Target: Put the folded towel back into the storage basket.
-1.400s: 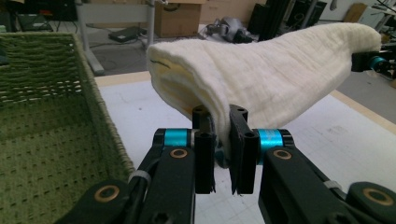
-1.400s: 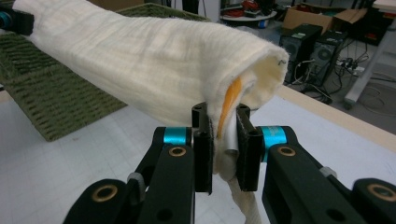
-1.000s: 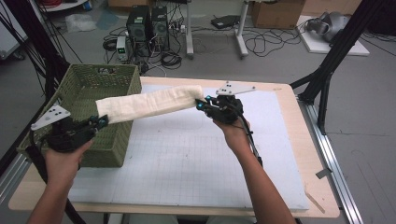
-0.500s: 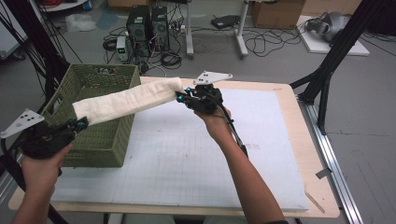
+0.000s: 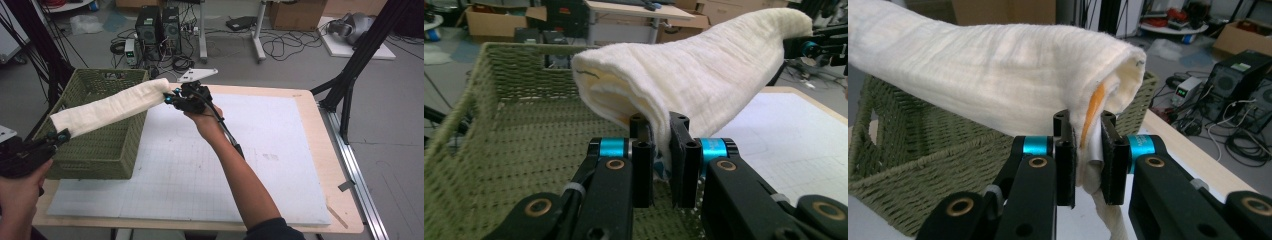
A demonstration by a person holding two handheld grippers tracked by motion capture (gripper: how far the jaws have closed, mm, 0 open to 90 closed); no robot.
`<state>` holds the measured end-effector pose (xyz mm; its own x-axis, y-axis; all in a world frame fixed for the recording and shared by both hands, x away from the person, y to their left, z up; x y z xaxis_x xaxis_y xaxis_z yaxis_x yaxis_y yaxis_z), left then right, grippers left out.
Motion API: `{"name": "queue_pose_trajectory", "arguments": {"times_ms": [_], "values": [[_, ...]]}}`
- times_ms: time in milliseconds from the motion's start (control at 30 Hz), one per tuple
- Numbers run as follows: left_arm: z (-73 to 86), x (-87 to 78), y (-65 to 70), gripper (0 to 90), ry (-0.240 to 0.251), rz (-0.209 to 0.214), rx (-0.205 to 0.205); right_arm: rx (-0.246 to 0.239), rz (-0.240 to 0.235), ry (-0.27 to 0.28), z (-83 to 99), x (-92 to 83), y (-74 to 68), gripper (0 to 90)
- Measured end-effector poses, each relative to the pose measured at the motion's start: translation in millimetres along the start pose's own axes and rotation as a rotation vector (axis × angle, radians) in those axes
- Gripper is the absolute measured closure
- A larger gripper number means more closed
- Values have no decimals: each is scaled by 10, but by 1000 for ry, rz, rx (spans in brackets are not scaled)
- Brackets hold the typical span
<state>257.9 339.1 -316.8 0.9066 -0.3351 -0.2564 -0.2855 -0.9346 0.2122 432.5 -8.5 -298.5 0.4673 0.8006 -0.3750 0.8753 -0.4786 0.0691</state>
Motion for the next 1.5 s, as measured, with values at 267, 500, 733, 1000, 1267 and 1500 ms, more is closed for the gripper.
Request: {"name": "queue_pose_trajectory", "arguments": {"times_ms": [267, 500, 733, 1000, 1267, 1500], "values": [[3, -151, -177, 818, 16, -47, -16, -24, -32, -5, -170, 324, -65, 806], [15, -253, -306, 818, 21, -84, -22, -41, -55, -15, -280, 634, -110, 806], [55, -291, -394, 817, 36, -116, -41, -53, -54, -34, -391, 894, -121, 806], [97, -298, -468, 817, 39, -141, -41, -61, -50, -49, -468, 1122, -131, 806], [160, -263, -501, 816, 19, -158, -29, -51, -36, -68, -456, 1316, -125, 805], [173, -229, -536, 815, 4, -175, -26, -48, -26, -75, -455, 1421, -134, 804]]}}
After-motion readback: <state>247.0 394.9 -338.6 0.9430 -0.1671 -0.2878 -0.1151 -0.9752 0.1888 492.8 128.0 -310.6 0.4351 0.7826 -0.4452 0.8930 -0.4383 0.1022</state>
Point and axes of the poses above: each handheld gripper's, and its own axes: x roughly forward along the jaws, z roughly out of its underside, y roughly to its right, the point moved 3 cm from there along x, roughly forward along the jaws, and after that the axes turned 3 degrees about -x, right-handed, at the moved point
